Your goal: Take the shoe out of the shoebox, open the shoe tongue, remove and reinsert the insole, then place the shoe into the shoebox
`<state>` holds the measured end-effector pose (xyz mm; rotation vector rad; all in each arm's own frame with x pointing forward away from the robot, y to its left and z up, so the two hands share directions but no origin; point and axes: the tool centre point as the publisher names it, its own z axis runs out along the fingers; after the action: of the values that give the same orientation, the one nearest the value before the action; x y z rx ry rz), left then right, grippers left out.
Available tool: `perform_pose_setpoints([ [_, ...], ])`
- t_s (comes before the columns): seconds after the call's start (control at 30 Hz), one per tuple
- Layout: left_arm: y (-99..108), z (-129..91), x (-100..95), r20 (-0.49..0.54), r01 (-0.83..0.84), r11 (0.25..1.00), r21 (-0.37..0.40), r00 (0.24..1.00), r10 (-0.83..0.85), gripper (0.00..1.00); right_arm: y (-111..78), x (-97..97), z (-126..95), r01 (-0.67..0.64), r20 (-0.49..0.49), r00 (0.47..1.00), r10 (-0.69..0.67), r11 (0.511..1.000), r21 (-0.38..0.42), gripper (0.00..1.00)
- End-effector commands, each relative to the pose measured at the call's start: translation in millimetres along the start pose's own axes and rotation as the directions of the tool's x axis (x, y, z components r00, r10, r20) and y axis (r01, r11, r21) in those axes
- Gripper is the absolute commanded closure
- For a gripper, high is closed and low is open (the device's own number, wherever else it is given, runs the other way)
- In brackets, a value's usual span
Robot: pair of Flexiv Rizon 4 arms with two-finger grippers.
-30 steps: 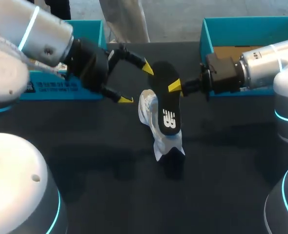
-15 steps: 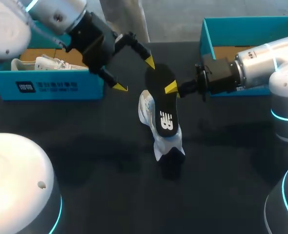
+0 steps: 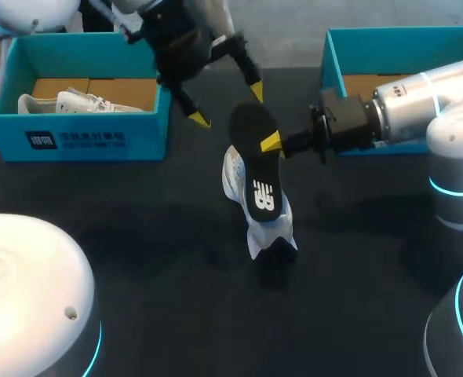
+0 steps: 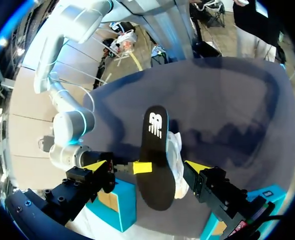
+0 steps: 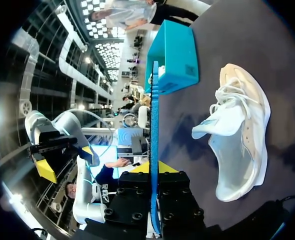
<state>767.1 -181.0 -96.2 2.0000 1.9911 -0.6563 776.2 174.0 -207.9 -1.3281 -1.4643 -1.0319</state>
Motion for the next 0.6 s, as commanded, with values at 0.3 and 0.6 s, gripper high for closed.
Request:
perform_pose_setpoints([
  [0.3,8,-1,-22.4,-0.343,-0.061,0.998,0.003,0.938,0.058,0.0,11.4,-0.5,1,0.006,0.003,1.0,-0.006,1.0,0.021,1.0],
  [0.6,6,3,-23.3,-0.348,-0.06,0.998,0.002,0.936,0.057,0.0,11.1,-2.0,-5,-0.003,0.006,1.0,0.003,1.0,-0.029,1.0],
])
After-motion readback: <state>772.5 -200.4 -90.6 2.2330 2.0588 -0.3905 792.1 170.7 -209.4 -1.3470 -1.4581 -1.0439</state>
